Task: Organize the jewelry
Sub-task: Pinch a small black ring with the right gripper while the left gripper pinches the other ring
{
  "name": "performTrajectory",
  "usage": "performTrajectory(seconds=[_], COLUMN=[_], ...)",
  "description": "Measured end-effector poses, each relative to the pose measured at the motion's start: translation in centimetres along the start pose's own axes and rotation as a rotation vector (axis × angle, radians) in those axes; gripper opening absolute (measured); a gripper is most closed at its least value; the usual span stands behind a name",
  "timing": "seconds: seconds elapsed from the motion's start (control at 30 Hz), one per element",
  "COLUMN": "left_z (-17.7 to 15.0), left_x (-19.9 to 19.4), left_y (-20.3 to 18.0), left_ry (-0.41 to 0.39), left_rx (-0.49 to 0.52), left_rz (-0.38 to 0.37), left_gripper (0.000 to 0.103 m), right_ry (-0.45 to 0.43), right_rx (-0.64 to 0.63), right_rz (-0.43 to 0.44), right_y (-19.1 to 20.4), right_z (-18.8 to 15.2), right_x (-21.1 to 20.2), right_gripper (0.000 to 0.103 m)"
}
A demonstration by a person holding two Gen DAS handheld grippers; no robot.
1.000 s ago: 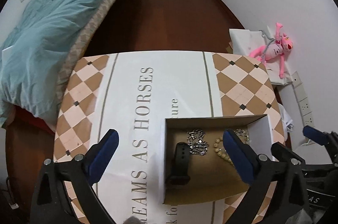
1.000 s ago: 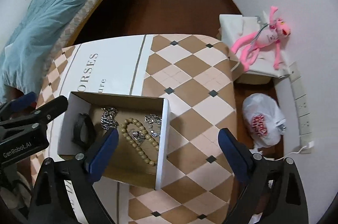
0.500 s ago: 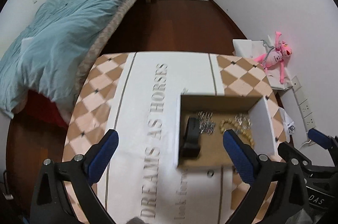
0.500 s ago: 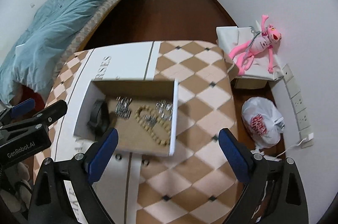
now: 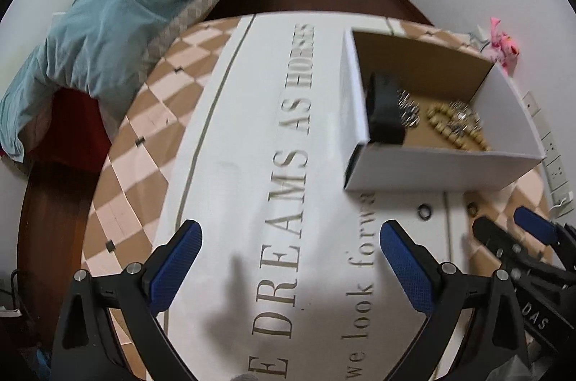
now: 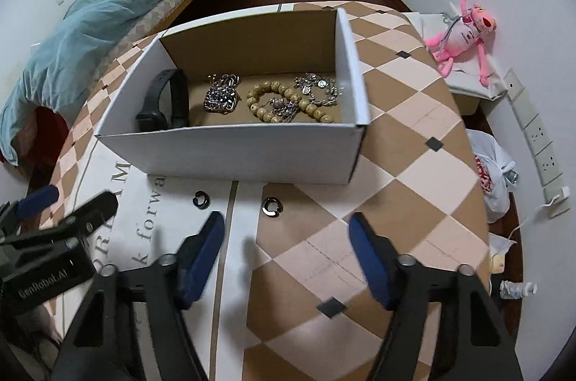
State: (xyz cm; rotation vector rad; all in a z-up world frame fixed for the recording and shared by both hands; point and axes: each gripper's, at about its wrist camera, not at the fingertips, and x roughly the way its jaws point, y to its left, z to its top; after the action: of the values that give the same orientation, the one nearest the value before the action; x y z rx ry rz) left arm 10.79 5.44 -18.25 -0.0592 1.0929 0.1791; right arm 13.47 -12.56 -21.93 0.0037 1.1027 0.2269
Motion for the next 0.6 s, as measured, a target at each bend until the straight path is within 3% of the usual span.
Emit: performTrajectory(seconds=[0.07, 0.27, 0.33, 0.6], left_z=[-0.3, -0.5, -0.4, -0.1], left_x=[0.5, 0.8, 0.8, 0.4], left_y=[0.1, 0.5, 0.3, -2.3], left_ry=[0.011, 0.021, 0.02, 0.021], left_rx=[0.0, 0.005, 0.011, 0.01], left_rz=[0.004, 0.013, 0.015, -0.029], left_gripper=[0.101, 0.101, 0.101, 0.101], right_ry=[-0.002, -0.028, -0.039, -0.063], right_rx=[-0.014, -0.062, -0.09, -0.019], right_rz=[-0.017, -0.046, -0.064, -0.041], right_y=[0.4, 1.7, 2.2, -0.6], right_z=[0.0, 0.1, 0.0, -0.5], right_x=[0.8, 1.8, 1.8, -0.6], right_gripper=[0.066, 0.042, 0.013, 0.013])
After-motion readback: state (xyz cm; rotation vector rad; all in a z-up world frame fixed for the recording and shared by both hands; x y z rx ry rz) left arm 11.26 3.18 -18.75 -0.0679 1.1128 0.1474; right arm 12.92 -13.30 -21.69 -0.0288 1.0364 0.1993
